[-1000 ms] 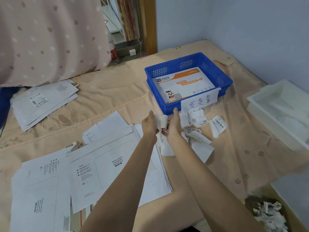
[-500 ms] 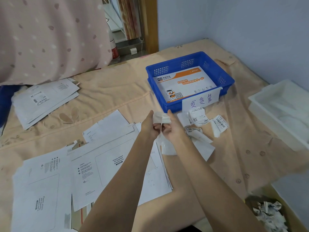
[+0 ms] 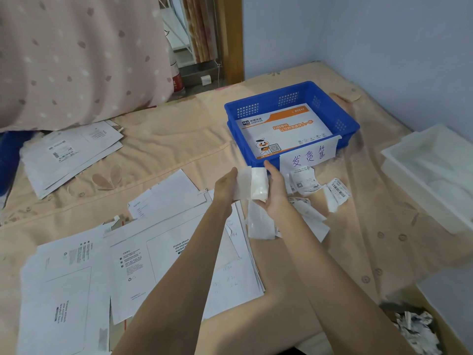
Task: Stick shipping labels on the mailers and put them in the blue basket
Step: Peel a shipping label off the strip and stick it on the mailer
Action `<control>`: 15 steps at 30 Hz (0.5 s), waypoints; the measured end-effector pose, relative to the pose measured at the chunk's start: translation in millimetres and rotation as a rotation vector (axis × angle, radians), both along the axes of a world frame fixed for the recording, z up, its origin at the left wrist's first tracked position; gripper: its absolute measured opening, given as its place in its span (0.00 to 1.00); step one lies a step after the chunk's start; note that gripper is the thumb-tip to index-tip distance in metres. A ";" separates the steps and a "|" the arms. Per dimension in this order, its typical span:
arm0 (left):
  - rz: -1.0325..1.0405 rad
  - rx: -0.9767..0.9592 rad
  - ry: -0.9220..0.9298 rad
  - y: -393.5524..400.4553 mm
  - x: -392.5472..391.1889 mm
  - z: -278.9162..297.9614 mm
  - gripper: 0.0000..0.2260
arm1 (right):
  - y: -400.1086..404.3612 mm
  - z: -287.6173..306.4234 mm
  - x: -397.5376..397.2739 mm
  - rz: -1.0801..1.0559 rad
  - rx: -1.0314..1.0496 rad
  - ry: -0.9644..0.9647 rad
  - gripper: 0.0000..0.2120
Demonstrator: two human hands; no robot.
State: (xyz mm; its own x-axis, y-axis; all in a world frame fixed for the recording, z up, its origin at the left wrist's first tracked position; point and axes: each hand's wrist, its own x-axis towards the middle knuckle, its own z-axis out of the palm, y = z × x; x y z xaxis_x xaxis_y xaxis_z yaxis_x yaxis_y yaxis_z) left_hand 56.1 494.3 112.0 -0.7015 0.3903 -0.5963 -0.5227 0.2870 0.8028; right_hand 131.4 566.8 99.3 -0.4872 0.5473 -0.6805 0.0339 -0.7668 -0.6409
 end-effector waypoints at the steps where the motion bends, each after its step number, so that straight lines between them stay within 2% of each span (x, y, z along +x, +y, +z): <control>1: -0.009 -0.015 0.003 -1.2 -1.0 -1.6 0.13 | -0.6 0.1 -1.9 0.031 0.076 -0.059 0.21; 3: -0.002 0.002 -0.051 -3.2 0.0 -2.1 0.18 | -2.1 1.1 -3.5 0.047 0.261 -0.202 0.11; 4: 0.010 0.035 -0.091 -3.8 1.0 -1.4 0.22 | -2.8 0.5 -4.4 0.036 0.339 -0.228 0.09; 6: 0.021 0.085 -0.130 -3.8 1.8 -1.5 0.25 | -5.0 -3.5 -4.3 0.017 0.477 -0.232 0.11; 8: -0.010 0.056 -0.038 -2.8 3.0 -4.7 0.19 | -7.9 -5.1 -3.6 0.004 0.558 -0.243 0.12; 11: -0.026 0.024 0.111 -4.1 3.3 -10.6 0.07 | -5.9 -7.5 -3.8 -0.021 0.599 -0.274 0.12; 13: 0.005 0.032 0.094 -4.9 2.5 -12.1 0.05 | -2.7 -7.6 -4.6 -0.027 0.554 -0.285 0.11; 15: 0.054 0.044 0.019 -4.5 2.3 -11.1 0.08 | 1.0 -8.5 -4.9 -0.057 0.397 -0.265 0.10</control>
State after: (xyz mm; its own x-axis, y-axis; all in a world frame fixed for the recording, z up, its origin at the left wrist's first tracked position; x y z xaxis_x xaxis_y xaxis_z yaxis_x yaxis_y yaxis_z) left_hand 58.4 489.8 100.9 -0.7330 0.3771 -0.5661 -0.5212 0.2235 0.8237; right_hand 126.5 567.8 90.8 -0.2871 0.8111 -0.5097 0.2002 -0.4695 -0.8599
